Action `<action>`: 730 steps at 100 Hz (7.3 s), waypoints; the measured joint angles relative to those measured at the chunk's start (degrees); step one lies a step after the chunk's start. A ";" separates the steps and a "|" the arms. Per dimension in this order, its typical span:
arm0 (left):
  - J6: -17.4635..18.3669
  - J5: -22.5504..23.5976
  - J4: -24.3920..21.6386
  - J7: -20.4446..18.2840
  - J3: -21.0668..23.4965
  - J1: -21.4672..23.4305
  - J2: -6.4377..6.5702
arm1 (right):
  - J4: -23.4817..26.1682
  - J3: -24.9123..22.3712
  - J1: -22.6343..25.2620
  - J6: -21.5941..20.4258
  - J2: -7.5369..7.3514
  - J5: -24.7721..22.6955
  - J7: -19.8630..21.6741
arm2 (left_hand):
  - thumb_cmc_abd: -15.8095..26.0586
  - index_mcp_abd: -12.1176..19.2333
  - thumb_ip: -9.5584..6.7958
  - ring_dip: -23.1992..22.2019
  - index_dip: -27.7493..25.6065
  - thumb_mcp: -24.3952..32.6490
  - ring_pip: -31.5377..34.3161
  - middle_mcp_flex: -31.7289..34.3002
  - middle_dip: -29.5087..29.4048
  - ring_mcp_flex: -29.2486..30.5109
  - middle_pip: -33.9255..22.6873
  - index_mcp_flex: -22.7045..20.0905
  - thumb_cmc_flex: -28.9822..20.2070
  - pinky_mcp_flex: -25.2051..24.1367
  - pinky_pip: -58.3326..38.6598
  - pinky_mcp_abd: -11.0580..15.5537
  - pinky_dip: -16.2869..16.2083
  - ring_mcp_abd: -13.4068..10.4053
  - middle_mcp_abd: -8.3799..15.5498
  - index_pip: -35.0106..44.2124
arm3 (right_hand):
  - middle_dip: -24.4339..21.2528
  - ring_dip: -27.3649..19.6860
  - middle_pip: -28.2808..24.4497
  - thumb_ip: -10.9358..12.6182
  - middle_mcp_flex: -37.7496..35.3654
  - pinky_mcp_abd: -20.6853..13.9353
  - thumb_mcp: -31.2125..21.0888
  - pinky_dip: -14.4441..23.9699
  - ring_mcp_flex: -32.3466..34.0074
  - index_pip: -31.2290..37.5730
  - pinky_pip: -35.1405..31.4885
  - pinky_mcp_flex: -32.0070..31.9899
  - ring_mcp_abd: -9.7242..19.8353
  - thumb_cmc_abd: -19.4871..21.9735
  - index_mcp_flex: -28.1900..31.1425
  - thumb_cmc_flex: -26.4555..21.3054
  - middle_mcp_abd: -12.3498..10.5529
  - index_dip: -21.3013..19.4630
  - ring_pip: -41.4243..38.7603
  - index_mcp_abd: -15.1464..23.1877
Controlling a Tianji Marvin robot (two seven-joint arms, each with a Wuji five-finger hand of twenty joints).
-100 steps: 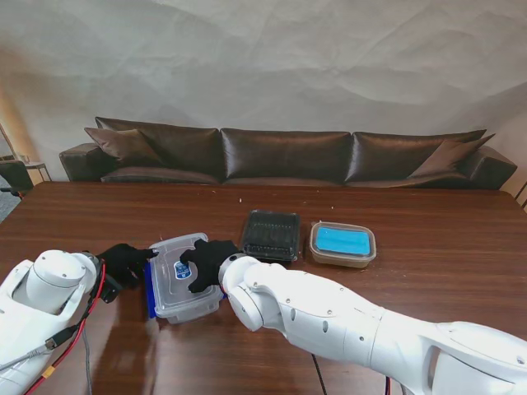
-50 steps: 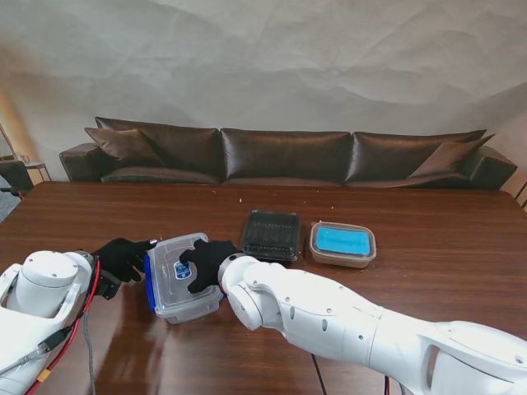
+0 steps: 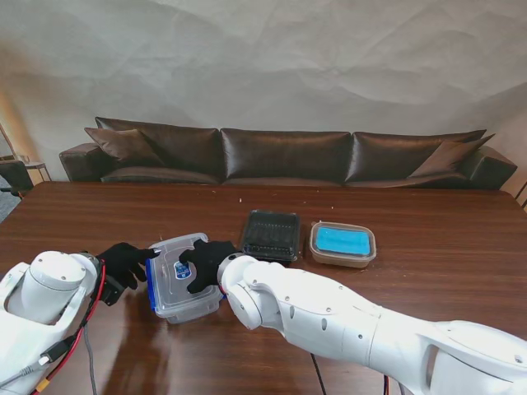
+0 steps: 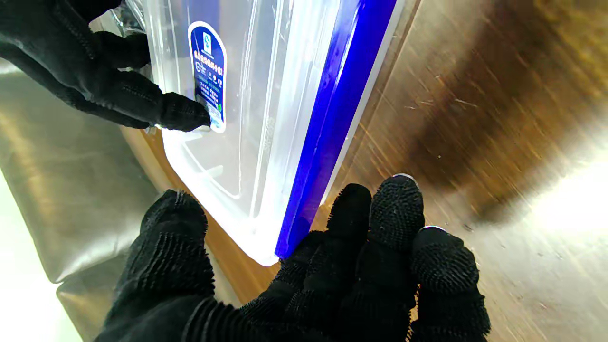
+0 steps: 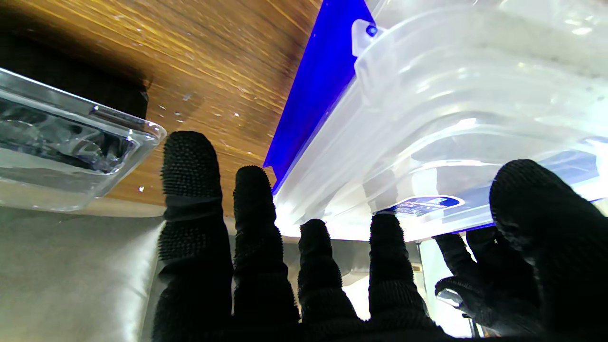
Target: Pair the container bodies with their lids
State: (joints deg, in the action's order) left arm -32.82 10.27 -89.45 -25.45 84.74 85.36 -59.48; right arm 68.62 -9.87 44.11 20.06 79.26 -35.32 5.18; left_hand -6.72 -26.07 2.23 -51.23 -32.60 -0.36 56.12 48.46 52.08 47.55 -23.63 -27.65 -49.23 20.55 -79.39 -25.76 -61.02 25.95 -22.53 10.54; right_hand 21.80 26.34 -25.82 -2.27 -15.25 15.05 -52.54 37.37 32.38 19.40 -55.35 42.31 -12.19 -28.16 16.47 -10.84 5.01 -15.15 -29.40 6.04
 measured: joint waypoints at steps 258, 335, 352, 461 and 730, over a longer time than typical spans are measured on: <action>-18.49 10.82 -6.52 13.82 -10.51 -4.07 -3.15 | 0.71 -8.03 6.91 -3.88 -1.74 7.90 -5.96 | -7.24 8.26 1.36 8.79 6.25 8.59 -7.54 12.89 -12.01 11.05 3.49 -11.60 1.61 10.03 -5.94 -3.33 13.31 -1.45 4.51 1.02 | -2.14 0.60 5.67 -1.33 1.94 -2.10 -0.24 -0.06 1.24 1.25 0.00 -0.01 -4.68 -3.68 2.46 -1.07 2.51 1.37 -0.59 -0.42; -7.89 30.28 -18.40 0.24 -3.66 5.23 0.72 | 9.65 -17.24 13.15 -0.13 -6.31 6.70 -7.10 | -4.88 13.77 1.34 9.13 11.17 4.87 -14.09 7.73 -15.33 0.64 7.80 -11.20 1.63 -0.61 0.29 -2.69 11.20 0.94 2.80 -1.17 | 0.89 0.21 -4.58 -1.33 -9.88 -1.30 3.87 -1.04 2.91 5.38 1.56 -0.01 -3.29 -0.03 3.64 -0.36 0.86 2.11 0.51 -0.78; -7.41 30.64 -21.41 -2.14 -1.68 8.50 1.28 | 13.07 -19.16 14.82 0.79 -8.63 4.04 -4.65 | -4.74 13.25 0.33 9.04 11.62 4.52 -14.04 7.73 -15.34 0.64 7.82 -11.93 1.61 -0.62 0.29 -2.67 10.95 0.95 2.64 -0.97 | 3.14 2.60 -6.68 -1.33 -13.40 -0.49 5.10 -1.03 6.27 7.78 0.63 -0.01 -3.24 1.52 6.73 -0.36 1.46 2.12 -4.63 -3.21; -18.32 18.44 -15.54 -2.93 -10.36 0.56 4.18 | 18.99 -22.27 22.37 -0.25 -12.77 3.90 -1.45 | 3.99 7.36 0.24 5.26 12.65 0.55 -6.72 7.81 -11.89 1.18 5.83 -12.58 0.74 1.38 0.17 -2.14 5.87 0.97 0.12 -0.91 | 11.89 11.56 -14.50 -1.33 -25.08 1.43 7.80 2.63 15.83 10.17 -12.47 0.77 -0.80 5.35 21.18 -0.38 2.28 -2.29 -24.60 -6.61; 33.23 26.48 -1.18 -3.96 -9.04 -6.83 2.04 | 16.39 -27.72 26.83 2.02 -9.02 16.14 -8.59 | -11.68 18.15 -0.12 32.04 21.66 15.41 -52.58 -28.44 -37.22 -39.32 21.38 8.39 4.82 -23.79 72.50 17.00 31.58 -16.69 10.63 -9.35 | 10.06 10.31 -12.82 -1.33 -24.98 3.61 4.40 2.64 18.83 11.57 -15.41 0.03 -1.50 5.53 15.00 -0.45 3.77 -3.49 -21.99 -11.36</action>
State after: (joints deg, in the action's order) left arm 0.41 36.76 -90.63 -29.41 75.70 78.54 -57.44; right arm 85.01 -37.59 70.94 22.08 70.24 -19.18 -3.41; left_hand -18.40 -7.92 2.11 -19.18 -10.94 15.05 3.54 20.02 14.86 8.24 -2.25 -19.27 -44.41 -3.24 -6.89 -8.77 -29.44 9.25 -11.90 1.19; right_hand 31.86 36.65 -38.64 -3.61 -40.23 18.66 -48.14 40.01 51.21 30.97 -70.76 42.34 -13.69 -22.64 31.47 -11.29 8.78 -18.64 -51.40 -5.32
